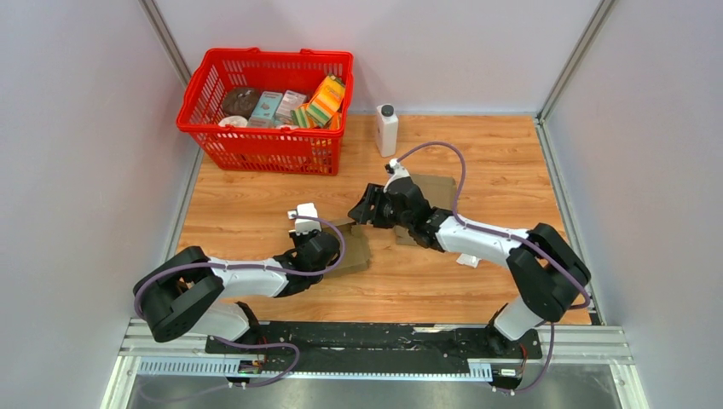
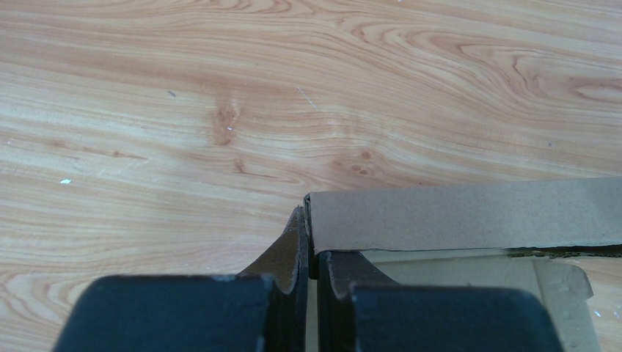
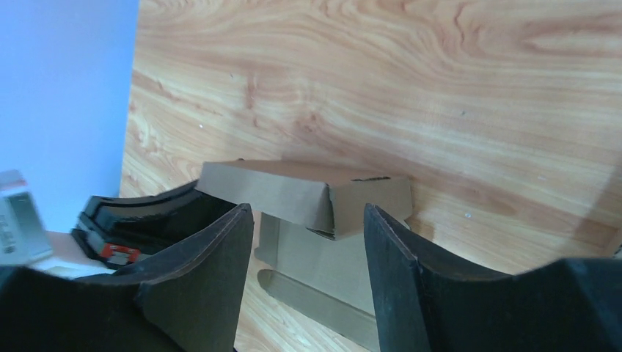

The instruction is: Fold the paper box

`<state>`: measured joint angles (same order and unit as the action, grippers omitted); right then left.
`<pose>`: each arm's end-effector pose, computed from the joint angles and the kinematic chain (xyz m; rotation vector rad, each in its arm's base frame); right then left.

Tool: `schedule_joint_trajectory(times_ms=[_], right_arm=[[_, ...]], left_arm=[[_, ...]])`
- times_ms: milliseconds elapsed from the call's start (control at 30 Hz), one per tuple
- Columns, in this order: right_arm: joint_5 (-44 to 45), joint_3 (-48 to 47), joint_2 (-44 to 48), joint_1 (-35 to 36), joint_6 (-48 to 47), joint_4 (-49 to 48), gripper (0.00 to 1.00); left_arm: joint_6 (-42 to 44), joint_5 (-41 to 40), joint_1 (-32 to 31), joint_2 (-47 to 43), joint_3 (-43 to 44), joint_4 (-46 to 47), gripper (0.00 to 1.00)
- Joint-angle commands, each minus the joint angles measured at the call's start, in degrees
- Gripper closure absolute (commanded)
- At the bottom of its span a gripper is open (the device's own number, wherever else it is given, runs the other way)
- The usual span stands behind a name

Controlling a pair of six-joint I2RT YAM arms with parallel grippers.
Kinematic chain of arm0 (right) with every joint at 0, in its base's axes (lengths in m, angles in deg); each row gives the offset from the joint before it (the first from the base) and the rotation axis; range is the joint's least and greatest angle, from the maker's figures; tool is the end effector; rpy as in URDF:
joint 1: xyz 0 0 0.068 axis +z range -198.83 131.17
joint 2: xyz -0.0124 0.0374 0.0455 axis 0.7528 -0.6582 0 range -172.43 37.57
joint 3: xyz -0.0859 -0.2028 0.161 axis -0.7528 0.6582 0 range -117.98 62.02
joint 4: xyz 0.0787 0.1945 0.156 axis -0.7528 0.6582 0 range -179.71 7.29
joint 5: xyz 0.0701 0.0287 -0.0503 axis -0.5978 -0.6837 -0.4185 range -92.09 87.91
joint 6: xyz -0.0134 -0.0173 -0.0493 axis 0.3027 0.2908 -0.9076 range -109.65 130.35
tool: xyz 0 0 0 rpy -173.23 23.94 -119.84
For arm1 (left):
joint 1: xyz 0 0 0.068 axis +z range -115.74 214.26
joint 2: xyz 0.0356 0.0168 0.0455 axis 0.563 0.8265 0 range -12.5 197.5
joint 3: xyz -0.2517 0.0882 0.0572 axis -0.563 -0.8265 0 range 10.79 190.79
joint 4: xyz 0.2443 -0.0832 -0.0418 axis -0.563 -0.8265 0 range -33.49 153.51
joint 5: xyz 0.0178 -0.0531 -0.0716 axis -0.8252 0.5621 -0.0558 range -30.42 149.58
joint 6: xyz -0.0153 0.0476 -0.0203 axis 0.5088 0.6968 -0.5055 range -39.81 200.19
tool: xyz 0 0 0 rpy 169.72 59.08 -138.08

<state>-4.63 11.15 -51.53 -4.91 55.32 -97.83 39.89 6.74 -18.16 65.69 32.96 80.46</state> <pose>0.2440 0.2373 0.2179 -0.0081 2.2519 0.9440 0.1609 -0.1624 0.1420 -0.2475 1.9458 -0.0034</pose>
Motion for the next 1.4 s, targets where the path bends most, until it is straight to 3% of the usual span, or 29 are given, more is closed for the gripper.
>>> schedule_joint_trajectory(times_ms=[0, 133, 300, 400, 467, 633, 767, 900, 1367], right_arm=[[-4.66, -0.9, -3.18, 0.02, -0.58, -3.13, 0.41], [-3.08, 0.68, -4.85, -0.06, -2.78, -4.53, 0.48], [-2.12, 2.44, -5.65, 0.02, -5.32, -6.38, 0.67], [-1.15, 3.23, -3.55, 0.02, -8.22, -6.47, 0.58], [-0.36, 4.55, -1.35, 0.02, -10.77, -6.47, 0.45], [1.14, 12.53, 7.7, 0.02, -23.05, -9.8, 0.38], [2.02, 16.58, 9.3, 1.34, -31.33, -14.37, 0.39], [6.4, 16.86, 4.39, 5.29, -37.49, -22.79, 0.44], [11.95, 12.91, -7.49, 7.84, -41.19, -35.91, 0.58]], left_arm=[[-0.23, 3.18, -0.13, 0.03, -1.61, -3.85, 1.0], [-0.22, 3.44, -0.13, 0.03, -1.17, -3.77, 1.0], [0.13, 3.53, -0.13, 0.12, -0.99, -3.77, 1.0], [0.3, 3.44, -0.13, 0.2, -1.08, -3.94, 1.0], [0.13, 3.44, -0.13, 0.38, -1.17, -4.03, 1.0], [0.22, 3.8, -0.13, 0.56, -1.17, -3.94, 1.0], [0.74, 3.8, -0.13, 0.47, -1.08, -4.03, 1.0], [1.18, 3.71, -0.13, 0.12, -1.08, -4.21, 1.0], [2.15, 3.44, -0.13, -0.24, -1.52, -3.68, 1.0]])
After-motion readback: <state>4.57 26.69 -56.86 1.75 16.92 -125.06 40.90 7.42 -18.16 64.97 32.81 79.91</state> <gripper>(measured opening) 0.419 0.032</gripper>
